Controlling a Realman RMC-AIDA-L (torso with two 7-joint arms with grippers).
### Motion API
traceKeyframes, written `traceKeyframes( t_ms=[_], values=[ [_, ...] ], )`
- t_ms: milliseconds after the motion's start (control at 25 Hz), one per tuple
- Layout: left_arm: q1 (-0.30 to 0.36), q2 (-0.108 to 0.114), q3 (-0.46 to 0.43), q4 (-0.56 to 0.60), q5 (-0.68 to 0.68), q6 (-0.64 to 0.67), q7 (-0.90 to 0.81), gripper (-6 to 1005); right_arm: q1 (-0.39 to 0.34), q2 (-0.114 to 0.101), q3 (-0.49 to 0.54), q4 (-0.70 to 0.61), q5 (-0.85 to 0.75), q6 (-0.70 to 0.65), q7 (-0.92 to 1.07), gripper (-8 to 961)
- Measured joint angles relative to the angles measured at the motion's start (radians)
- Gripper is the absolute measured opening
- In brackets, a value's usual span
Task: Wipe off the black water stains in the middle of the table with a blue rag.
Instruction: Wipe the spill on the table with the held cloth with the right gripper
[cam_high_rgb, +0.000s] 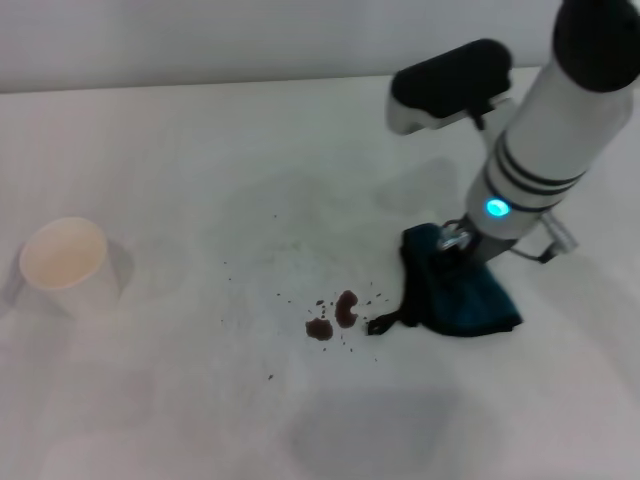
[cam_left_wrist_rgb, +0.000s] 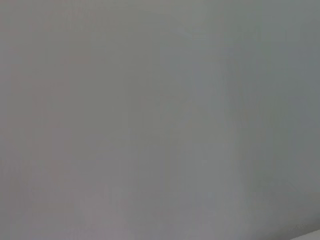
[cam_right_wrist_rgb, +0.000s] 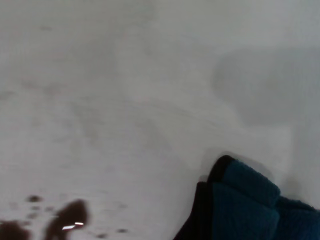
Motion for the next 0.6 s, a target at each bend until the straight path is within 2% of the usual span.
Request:
traceKeyframes(
  t_ms=[600],
  values=[
    [0.000,0.001,0.003,-0.001,0.002,-0.008,0.000,880,0.114,0.000,-0.351,-0.011,0.262,-0.175,0.140,84]
  ],
)
